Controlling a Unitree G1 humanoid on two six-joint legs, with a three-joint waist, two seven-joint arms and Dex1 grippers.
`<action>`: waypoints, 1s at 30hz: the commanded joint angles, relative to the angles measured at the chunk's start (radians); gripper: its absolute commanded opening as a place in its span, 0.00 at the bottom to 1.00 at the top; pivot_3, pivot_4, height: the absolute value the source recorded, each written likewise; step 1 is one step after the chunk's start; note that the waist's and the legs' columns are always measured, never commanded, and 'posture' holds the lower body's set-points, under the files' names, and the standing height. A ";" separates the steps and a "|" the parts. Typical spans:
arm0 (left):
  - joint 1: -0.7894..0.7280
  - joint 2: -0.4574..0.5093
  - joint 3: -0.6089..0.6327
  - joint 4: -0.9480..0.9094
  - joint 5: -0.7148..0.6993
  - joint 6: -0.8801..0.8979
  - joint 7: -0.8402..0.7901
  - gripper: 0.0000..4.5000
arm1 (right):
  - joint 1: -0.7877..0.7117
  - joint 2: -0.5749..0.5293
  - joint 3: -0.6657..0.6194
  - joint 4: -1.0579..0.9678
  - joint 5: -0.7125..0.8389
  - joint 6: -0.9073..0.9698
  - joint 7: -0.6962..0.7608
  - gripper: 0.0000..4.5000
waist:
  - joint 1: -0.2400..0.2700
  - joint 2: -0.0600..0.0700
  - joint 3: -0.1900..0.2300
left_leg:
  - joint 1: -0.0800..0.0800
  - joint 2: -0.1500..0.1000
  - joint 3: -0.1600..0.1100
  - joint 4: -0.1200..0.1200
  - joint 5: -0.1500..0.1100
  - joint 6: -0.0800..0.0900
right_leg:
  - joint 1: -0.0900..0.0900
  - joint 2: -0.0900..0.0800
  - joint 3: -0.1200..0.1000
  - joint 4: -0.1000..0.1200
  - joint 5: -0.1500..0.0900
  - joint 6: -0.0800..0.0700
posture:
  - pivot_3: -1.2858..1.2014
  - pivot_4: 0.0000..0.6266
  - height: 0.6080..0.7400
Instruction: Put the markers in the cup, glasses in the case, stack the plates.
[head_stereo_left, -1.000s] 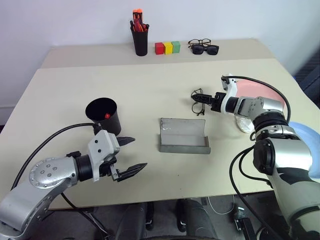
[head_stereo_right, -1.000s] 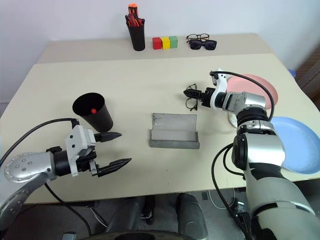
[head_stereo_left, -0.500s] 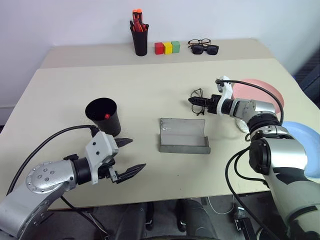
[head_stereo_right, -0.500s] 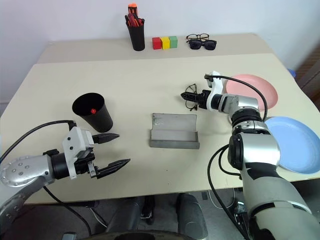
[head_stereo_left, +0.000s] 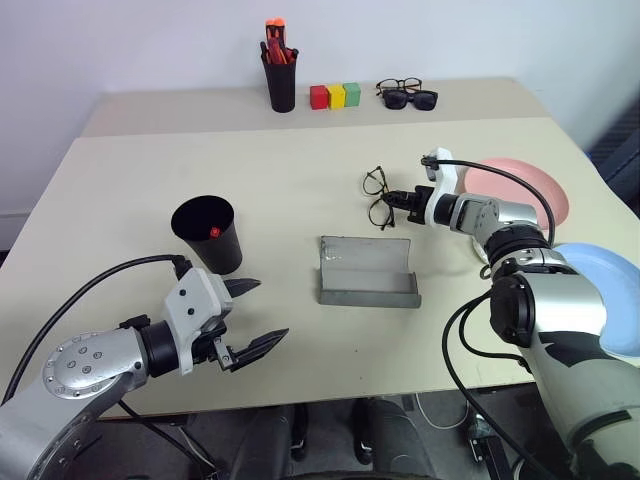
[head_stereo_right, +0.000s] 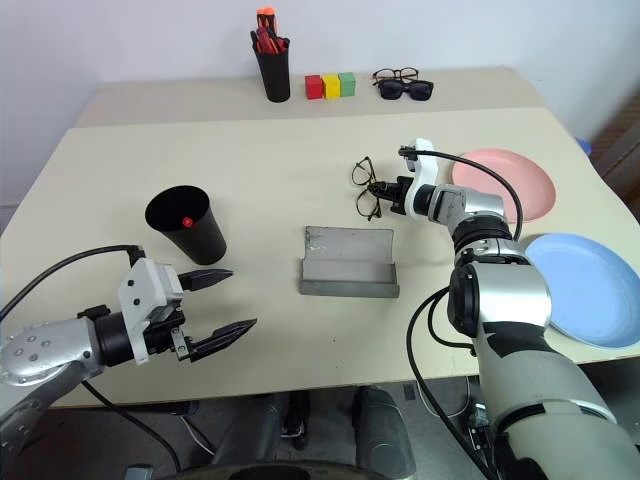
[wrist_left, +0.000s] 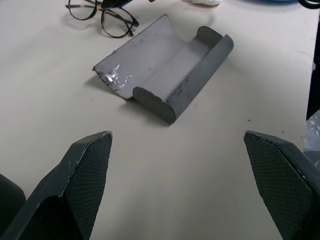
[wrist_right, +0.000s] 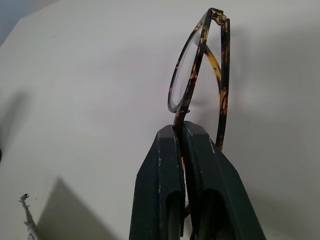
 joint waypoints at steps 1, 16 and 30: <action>-0.010 0.006 0.019 -0.034 -0.006 -0.006 0.007 0.96 | -0.018 -0.006 -0.009 -0.005 -0.006 -0.035 0.000 0.01 | 0.000 0.000 0.000 | 0.000 0.000 0.000 0.000 0.000 0.000 | 0.000 0.000 0.000 0.000 0.000 0.000 | 0.52 0.24 1.00; -0.131 -0.025 -0.120 0.075 0.037 -0.051 -0.036 0.96 | 0.132 -0.201 0.251 -0.707 0.049 0.132 0.677 0.01 | 0.003 0.001 0.001 | 0.000 0.000 0.000 0.000 0.000 0.000 | 0.000 0.000 0.000 0.001 0.000 0.000 | 0.52 0.24 1.00; -0.118 -0.035 -0.115 0.091 0.069 -0.089 -0.051 0.96 | 0.415 -0.263 0.420 -1.052 0.052 0.184 0.709 0.01 | 0.005 0.001 0.001 | 0.000 0.000 0.000 0.000 0.000 0.000 | -0.001 -0.001 0.000 0.000 0.000 0.000 | 0.52 0.24 1.00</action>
